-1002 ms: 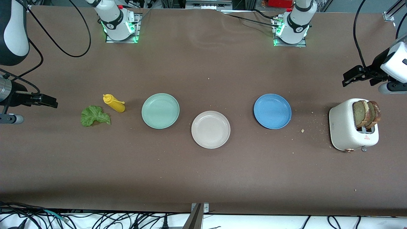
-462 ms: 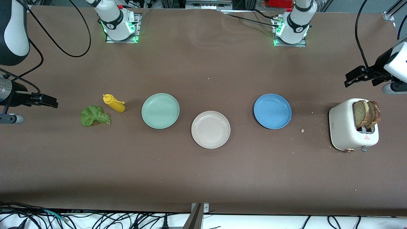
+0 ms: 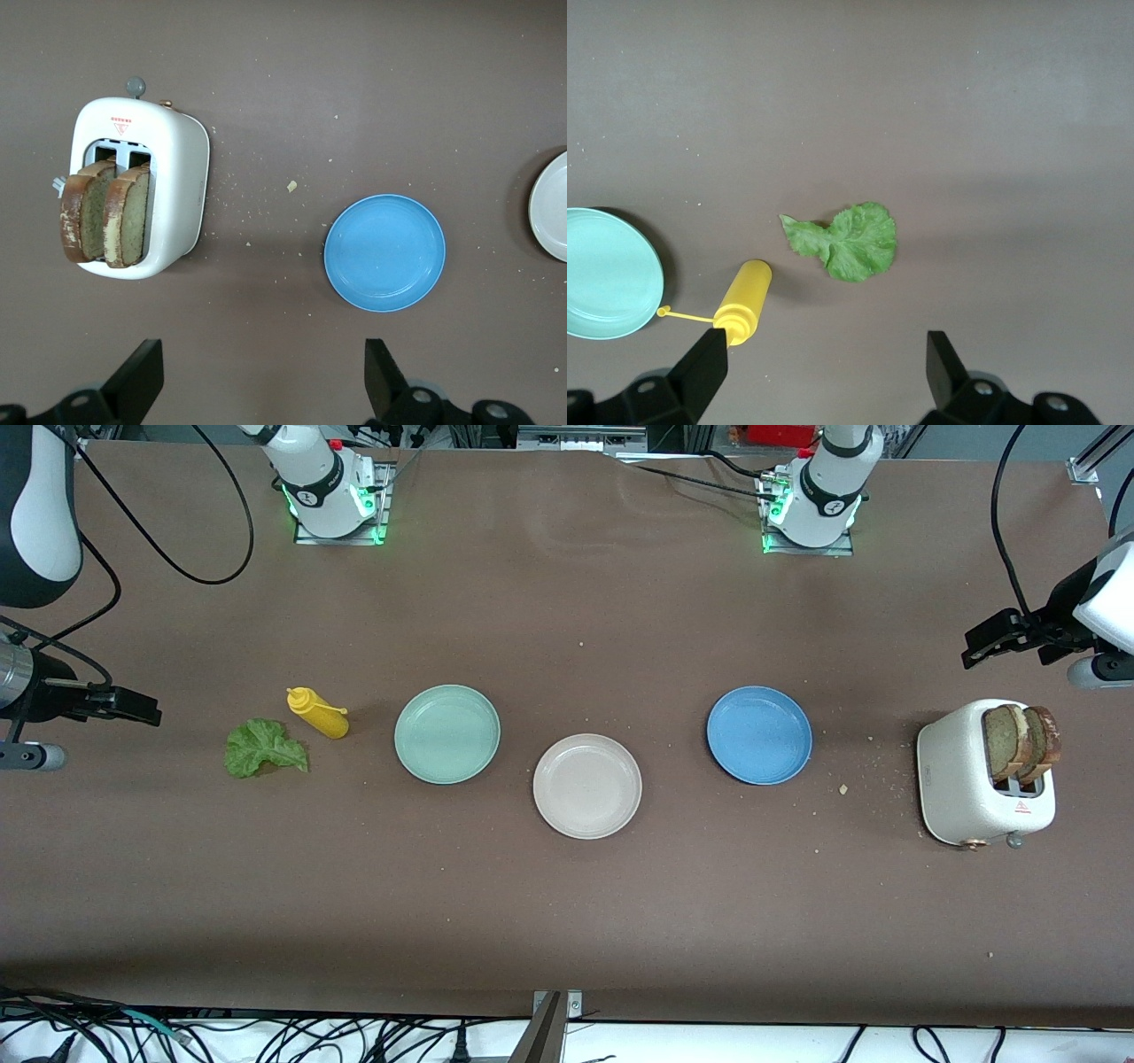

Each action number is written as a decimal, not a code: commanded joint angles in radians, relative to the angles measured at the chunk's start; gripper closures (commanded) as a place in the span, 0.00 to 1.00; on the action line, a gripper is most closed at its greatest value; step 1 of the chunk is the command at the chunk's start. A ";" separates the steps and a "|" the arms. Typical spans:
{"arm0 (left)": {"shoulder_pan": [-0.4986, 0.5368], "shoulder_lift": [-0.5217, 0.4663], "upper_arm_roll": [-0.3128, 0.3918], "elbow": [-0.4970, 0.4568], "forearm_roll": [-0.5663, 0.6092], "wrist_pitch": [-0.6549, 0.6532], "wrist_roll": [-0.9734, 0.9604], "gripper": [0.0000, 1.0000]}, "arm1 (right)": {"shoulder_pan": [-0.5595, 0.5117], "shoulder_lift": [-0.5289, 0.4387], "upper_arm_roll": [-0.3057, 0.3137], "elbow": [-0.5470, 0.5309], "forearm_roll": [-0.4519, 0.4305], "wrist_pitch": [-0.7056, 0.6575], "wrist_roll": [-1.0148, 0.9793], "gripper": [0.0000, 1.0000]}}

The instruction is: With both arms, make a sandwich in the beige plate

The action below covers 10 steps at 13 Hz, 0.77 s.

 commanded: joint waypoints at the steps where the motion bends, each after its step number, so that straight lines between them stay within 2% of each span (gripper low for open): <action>1: 0.006 0.018 -0.004 0.030 0.010 0.001 0.011 0.00 | -0.009 -0.016 0.009 -0.018 -0.002 0.003 0.010 0.01; 10: 0.008 0.017 -0.003 0.027 0.012 0.013 0.011 0.00 | -0.009 -0.016 0.009 -0.019 0.000 0.004 0.010 0.01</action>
